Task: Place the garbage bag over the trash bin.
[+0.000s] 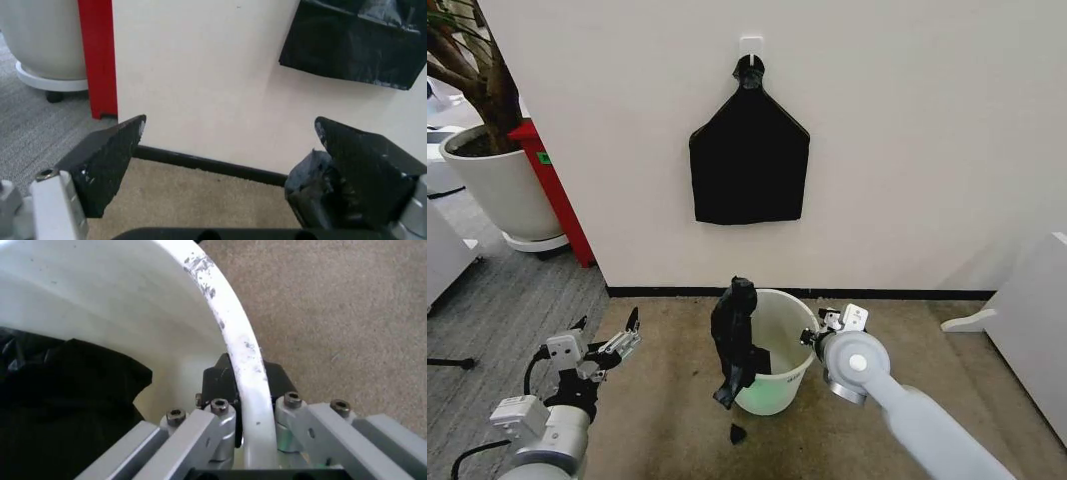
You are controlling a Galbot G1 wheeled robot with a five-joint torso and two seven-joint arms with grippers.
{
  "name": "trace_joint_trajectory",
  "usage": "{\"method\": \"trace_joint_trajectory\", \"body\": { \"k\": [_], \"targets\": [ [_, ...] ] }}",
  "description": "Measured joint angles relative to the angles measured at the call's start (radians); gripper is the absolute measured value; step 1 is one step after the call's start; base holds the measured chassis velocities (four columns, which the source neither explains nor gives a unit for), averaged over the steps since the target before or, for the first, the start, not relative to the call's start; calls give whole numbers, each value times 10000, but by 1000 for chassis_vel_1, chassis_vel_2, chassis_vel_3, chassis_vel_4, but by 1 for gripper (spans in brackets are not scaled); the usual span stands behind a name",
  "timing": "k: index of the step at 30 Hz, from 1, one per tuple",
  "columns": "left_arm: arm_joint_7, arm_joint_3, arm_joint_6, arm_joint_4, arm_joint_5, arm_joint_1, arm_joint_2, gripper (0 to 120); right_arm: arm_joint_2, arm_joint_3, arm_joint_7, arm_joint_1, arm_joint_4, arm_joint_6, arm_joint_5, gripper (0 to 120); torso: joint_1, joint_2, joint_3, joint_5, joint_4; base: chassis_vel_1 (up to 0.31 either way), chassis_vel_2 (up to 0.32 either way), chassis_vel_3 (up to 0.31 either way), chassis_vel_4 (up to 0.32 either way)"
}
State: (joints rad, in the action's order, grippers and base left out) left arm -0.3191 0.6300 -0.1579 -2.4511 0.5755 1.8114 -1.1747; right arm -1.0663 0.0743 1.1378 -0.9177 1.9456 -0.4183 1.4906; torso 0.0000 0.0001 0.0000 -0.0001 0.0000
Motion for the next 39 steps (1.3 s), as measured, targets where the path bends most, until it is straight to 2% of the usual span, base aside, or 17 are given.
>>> {"method": "trace_joint_trajectory", "body": {
  "k": [3, 6, 7, 16, 21, 23, 24, 28, 33, 34, 37, 39],
  "targets": [
    [-1, 3, -15, -20, 0, 14, -29, 100, 6, 49, -67, -31, 0, -44, -3, 1, 0, 0, 0, 0, 0, 0, 0, 0, 0],
    [-21, 5, -157, -95, 16, 29, -12, 100, 22, 65, -174, -84, 8, -50, -57, 13, 0, 0, 0, 0, 0, 0, 0, 0, 0],
    [-21, 5, -157, -95, 16, 29, -12, 100, 22, 65, -174, -84, 8, -50, -57, 13, 0, 0, 0, 0, 0, 0, 0, 0, 0],
    [-83, 7, -379, -205, 233, -93, 349, 100, 189, -101, -266, -255, 265, -50, -118, 48, 0, -1, 0, 0, 0, 0, 0, 0, 0],
    [-341, -4, -761, -274, 723, -358, 956, 100, 551, -677, -393, -683, 957, 16, -280, 68, 0, -1, 0, 1, 1, 0, 0, 0, 0],
    [-397, -8, -832, -276, 885, -451, 1125, 100, 659, -820, -525, -851, 1149, 17, -391, 69, 0, -1, 0, 1, 0, 0, 0, 0, 0],
    [-463, -21, -963, -275, 1145, -607, 1367, 100, 801, -947, -775, -1078, 1366, 17, -718, 77, 0, -1, 0, -1, 0, 0, 0, 0, 0],
    [-618, -206, -1548, -26, 1920, -1394, 2108, 100, 1266, -1225, -2197, -1978, 1833, 455, -3119, 92, 0, -1, 0, -1, -2, 0, 0, 0, 0],
    [-694, -374, -2032, 192, 2332, -1971, 2504, 100, 1462, -1244, -2809, -2477, 1961, 956, -4459, 99, 0, -1, 0, 2, -5, 0, 0, 0, 0],
    [-737, -438, -2323, 277, 2438, -2183, 2659, 100, 1485, -1255, -2889, -2591, 2015, 1050, -4716, 100, 0, -1, 0, 2, -4, 0, 0, 0, 0],
    [-1004, -756, -3860, 550, 2835, -3011, 3292, 100, 1332, -1289, -2824, -2918, 2273, 1279, -5219, 100, 0, -1, 0, 1, 0, 0, 0, 0, 0],
    [-1069, -834, -4096, 621, 3041, -3211, 3398, 100, 1301, -1289, -2806, -2951, 2297, 1305, -5297, 100, 0, -2, 1, 0, 1, 0, 0, 0, 0]
  ]
}}
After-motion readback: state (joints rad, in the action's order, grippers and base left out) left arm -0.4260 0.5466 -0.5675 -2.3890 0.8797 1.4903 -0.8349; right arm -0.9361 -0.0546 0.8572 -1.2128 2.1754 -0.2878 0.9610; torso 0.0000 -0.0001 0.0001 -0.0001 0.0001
